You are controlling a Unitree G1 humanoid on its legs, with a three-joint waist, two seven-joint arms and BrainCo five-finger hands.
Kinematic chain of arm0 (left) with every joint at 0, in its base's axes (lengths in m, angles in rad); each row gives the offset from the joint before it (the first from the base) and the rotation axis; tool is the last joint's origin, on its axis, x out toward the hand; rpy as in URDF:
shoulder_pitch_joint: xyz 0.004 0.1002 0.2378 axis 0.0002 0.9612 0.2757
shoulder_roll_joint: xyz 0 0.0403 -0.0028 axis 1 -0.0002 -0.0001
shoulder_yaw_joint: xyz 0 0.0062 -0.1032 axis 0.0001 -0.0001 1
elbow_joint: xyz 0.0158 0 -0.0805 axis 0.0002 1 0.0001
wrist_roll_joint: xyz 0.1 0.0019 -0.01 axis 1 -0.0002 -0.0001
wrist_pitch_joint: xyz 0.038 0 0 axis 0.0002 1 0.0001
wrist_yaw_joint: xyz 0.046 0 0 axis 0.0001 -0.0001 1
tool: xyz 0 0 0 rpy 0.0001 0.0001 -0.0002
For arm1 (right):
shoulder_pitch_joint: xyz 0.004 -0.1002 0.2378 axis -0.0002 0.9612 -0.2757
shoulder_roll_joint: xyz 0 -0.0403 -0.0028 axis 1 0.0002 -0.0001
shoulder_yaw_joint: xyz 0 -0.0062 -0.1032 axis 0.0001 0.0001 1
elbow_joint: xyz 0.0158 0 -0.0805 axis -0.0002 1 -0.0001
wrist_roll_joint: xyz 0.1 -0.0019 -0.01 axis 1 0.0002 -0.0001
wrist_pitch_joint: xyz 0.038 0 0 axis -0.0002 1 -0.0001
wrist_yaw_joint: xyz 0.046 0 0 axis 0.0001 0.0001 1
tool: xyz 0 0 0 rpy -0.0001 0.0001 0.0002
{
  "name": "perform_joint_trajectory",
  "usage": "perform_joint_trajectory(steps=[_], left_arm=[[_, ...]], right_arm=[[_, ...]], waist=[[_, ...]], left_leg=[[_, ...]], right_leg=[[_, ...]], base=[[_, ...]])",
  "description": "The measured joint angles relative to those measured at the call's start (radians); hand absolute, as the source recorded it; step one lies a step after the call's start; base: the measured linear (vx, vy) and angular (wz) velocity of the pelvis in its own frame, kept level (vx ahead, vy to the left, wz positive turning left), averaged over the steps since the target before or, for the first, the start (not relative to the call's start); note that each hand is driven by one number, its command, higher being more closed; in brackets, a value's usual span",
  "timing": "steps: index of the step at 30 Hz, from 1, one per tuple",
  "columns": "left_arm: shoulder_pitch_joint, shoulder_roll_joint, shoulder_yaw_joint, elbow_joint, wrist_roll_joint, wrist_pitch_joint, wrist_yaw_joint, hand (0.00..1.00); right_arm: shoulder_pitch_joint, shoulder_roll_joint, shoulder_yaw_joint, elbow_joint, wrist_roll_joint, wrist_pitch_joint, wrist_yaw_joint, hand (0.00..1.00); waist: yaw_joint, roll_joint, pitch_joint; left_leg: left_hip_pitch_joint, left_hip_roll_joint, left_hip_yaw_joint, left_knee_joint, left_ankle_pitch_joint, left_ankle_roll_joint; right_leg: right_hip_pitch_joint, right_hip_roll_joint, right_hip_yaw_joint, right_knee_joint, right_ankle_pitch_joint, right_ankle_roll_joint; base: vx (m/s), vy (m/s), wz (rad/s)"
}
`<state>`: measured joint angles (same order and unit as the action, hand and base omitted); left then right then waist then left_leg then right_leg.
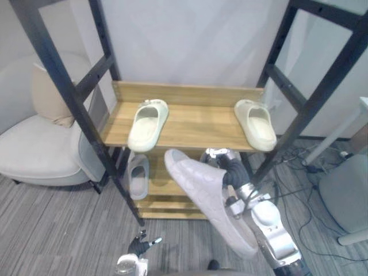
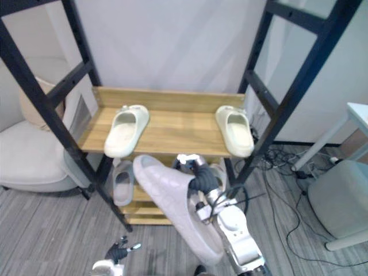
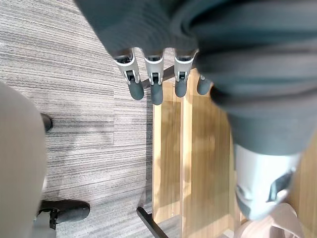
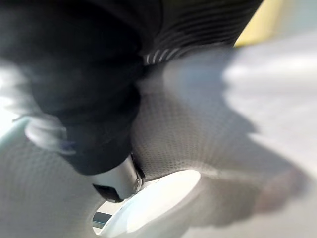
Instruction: Organize the slippers on the shoe rack
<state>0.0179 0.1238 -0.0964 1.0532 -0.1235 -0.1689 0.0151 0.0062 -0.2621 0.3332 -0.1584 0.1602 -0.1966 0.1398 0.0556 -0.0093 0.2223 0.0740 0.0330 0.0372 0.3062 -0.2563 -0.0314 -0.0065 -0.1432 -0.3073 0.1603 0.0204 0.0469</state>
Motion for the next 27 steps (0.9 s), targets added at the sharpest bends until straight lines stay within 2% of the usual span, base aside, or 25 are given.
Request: perform_joint_trajectory(steps=[1, 4, 7, 10, 13, 16, 19, 23, 27], left_arm=[[-0.027, 0.000, 0.000, -0.001, -0.016, -0.001, 0.001, 0.00], [-0.086, 0.000, 0.001, -0.005, -0.059, -0.012, 0.003, 0.00], [-0.122, 0.000, 0.002, -0.046, -0.090, -0.031, 0.010, 0.00], [-0.146, 0.000, 0.013, -0.062, -0.107, -0.041, 0.026, 0.00], [-0.186, 0.001, 0.043, -0.066, -0.117, -0.047, 0.044, 0.00], [-0.229, 0.012, 0.068, -0.084, -0.124, -0.054, 0.065, 0.00], [-0.232, 0.028, 0.080, -0.079, -0.136, -0.044, 0.089, 0.00], [-0.216, 0.021, 0.094, -0.064, -0.136, -0.020, 0.102, 0.00], [-0.200, -0.007, 0.137, -0.115, -0.136, -0.019, 0.116, 0.00]], right_arm=[[-0.044, -0.011, 0.021, 0.028, -0.004, 0.002, -0.005, 1.00], [-0.138, -0.013, 0.050, 0.078, -0.037, 0.009, -0.025, 1.00], [-0.250, -0.012, 0.061, 0.141, -0.088, 0.011, -0.072, 1.00], [-0.308, -0.012, 0.060, 0.166, -0.123, 0.013, -0.106, 1.00], [-0.405, 0.000, 0.030, 0.229, -0.146, 0.020, -0.160, 1.00], [-0.511, 0.001, -0.023, 0.284, -0.179, 0.029, -0.222, 1.00], [-0.623, -0.022, -0.057, 0.328, -0.225, 0.037, -0.270, 1.00], [-0.715, -0.030, -0.093, 0.347, -0.278, 0.049, -0.339, 1.00], [-0.742, -0.012, -0.136, 0.328, -0.319, 0.058, -0.402, 1.00]], waist=[[0.004, 0.010, 0.048], [0.010, 0.025, 0.130], [0.019, 0.046, 0.199], [0.026, 0.051, 0.225], [0.027, 0.063, 0.232], [0.032, 0.066, 0.265], [0.055, 0.079, 0.293], [0.077, 0.077, 0.313], [0.098, 0.076, 0.314]], left_leg=[[-0.072, 0.004, -0.007, 0.104, -0.041, 0.003], [-0.237, 0.012, -0.021, 0.309, -0.121, 0.010], [-0.391, 0.025, -0.027, 0.485, -0.186, 0.024], [-0.481, 0.028, -0.030, 0.577, -0.214, 0.022], [-0.629, 0.040, -0.049, 0.719, -0.247, 0.008], [-0.752, 0.048, -0.058, 0.831, -0.266, 0.002], [-0.854, 0.062, -0.073, 0.923, -0.292, -0.002], [-0.968, 0.066, -0.087, 1.007, -0.306, -0.003], [-1.046, 0.062, -0.101, 1.066, -0.314, -0.013]], right_leg=[[-0.067, -0.018, -0.007, 0.114, -0.047, -0.004], [-0.217, -0.053, -0.013, 0.316, -0.134, -0.005], [-0.364, -0.082, -0.018, 0.483, -0.195, -0.021], [-0.459, -0.106, -0.020, 0.582, -0.223, -0.030], [-0.599, -0.134, -0.033, 0.723, -0.267, -0.059], [-0.702, -0.169, -0.049, 0.841, -0.314, -0.082], [-0.793, -0.179, -0.055, 0.922, -0.347, -0.090], [-0.895, -0.196, -0.058, 1.002, -0.363, -0.107], [-0.964, -0.222, -0.063, 1.068, -0.385, -0.111]], base=[[-0.21, 0.009, 0.28], [-0.27, 0.010, 0.19], [-0.21, 0.016, 0.04], [-0.09, -0.010, 0.00], [-0.08, -0.040, 0.17], [-0.09, -0.056, 0.30], [-0.10, -0.024, 0.05], [-0.08, 0.007, 0.05], [-0.05, 0.015, 0.11]])
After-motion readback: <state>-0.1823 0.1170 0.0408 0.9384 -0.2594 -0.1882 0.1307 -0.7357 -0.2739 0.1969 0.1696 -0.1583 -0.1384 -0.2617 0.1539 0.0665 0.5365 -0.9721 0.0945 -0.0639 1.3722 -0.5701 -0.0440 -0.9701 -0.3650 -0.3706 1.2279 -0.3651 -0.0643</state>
